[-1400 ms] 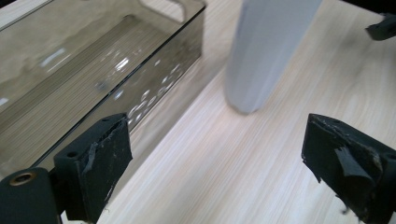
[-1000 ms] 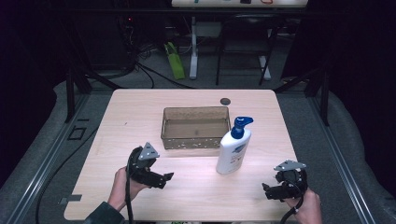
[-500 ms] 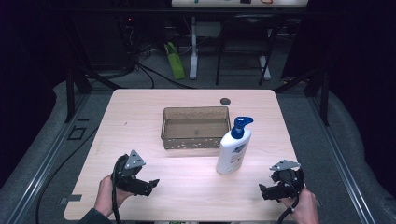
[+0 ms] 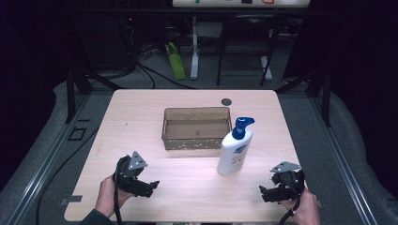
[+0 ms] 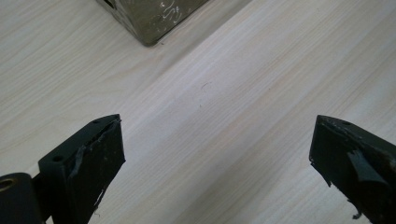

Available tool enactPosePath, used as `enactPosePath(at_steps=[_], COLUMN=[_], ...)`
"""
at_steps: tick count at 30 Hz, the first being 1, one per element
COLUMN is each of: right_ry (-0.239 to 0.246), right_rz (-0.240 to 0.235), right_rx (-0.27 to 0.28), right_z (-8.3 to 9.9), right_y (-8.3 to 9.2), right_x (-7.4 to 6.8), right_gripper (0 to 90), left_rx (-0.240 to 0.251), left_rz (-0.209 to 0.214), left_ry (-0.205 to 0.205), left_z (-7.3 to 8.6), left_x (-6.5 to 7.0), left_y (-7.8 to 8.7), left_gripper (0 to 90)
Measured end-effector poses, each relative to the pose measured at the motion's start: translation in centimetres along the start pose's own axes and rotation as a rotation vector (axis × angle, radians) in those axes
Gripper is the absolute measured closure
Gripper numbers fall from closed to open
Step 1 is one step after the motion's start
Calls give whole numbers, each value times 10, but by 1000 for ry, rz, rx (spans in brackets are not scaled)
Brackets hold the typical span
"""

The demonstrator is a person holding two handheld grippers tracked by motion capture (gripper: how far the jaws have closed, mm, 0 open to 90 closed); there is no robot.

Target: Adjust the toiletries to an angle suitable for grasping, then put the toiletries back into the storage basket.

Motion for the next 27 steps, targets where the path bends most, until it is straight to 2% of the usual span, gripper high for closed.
enactPosePath(at_steps=[6,9,10,11,12,15,17,19,20,23,25,26,27], right_ry=[-11,-22,-29,-29,-27,-34,-49,-56,-62,-89,-90,-99,-99], right_rz=[-7,-14,-16,-16,-17,-27,-38,-47,-51,-75,-82,-86,-90], right_rx=[14,28,39,39,41,49,64,72,94,125,135,155,164], right_z=[-2,-4,-5,-5,-6,-7,-8,-9,-12,-16,-17,-20,-21], right_y=[3,5,7,7,7,10,14,16,21,26,28,32,34], right_x=[-2,-2,-2,-2,-3,-5,-6,-6,-8,-10,-11,-13,-14], right_gripper=[0,0,0,0,0,0,0,0,0,0,0,0,0], left_rx=[5,-20,-18,-18,-3,7,6,-4,-1,0,-9,-43,-43], left_rz=[-15,-27,-21,-21,0,-1,-16,-14,-13,-23,-36,-42,-42], left_ry=[18,20,42,42,73,95,96,91,96,110,115,187,187], left_z=[5,9,9,9,9,7,7,7,6,7,8,13,13], left_x=[-7,-12,-16,-16,-17,-16,-15,-15,-14,-18,-20,-26,-26], left_y=[-2,-6,-8,-8,-6,-4,-6,-7,-8,-7,-7,-9,-9], left_gripper=[5,0,0,0,0,0,0,4,7,15,16,20,17])
Point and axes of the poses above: each handheld gripper's, and its own axes: y roughly backward along the jaws, z roughly out of its underside, x roughly to its right, the point moved 5 cm from there along -y, roughly forward along the jaws, and after that the axes turned 3 degrees about -x, right-handed, at the moved point
